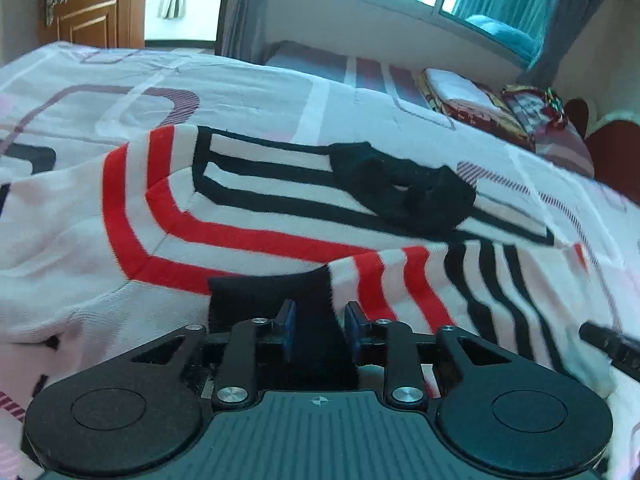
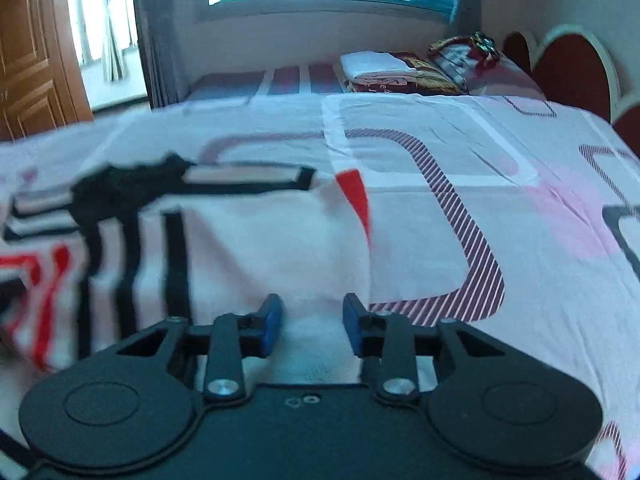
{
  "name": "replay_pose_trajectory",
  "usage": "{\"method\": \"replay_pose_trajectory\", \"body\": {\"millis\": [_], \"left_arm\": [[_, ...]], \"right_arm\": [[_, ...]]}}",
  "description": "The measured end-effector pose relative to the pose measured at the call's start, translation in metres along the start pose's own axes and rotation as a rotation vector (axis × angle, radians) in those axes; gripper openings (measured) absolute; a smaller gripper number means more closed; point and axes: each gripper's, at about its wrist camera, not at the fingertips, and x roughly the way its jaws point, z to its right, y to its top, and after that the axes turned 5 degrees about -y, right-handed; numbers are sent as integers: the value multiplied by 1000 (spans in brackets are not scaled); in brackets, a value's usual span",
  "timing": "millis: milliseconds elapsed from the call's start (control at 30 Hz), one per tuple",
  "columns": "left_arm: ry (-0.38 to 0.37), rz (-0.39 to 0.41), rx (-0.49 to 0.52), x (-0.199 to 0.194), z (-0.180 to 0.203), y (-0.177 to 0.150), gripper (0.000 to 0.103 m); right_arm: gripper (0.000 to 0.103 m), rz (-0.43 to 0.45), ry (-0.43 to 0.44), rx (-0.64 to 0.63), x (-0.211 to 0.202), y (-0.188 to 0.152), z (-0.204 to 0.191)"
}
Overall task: Fold small clothes
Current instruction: 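Grasp the other black sleeve cuff with the left tool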
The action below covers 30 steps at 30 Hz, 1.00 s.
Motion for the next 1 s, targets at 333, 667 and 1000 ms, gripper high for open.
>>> {"method": "replay_pose_trajectory", "body": {"millis": [333, 667, 1000], "left_arm": [[79, 50, -40, -62, -42, 1, 103], [135, 69, -466, -133, -225, -33, 103], [236, 170, -709, -153, -347, -67, 103]], "right_arm": [[40, 2, 61, -46, -30, -7, -61], [40, -28, 211, -123, -41, -22, -165], [42, -31, 201, -177, -34, -27, -234]]}}
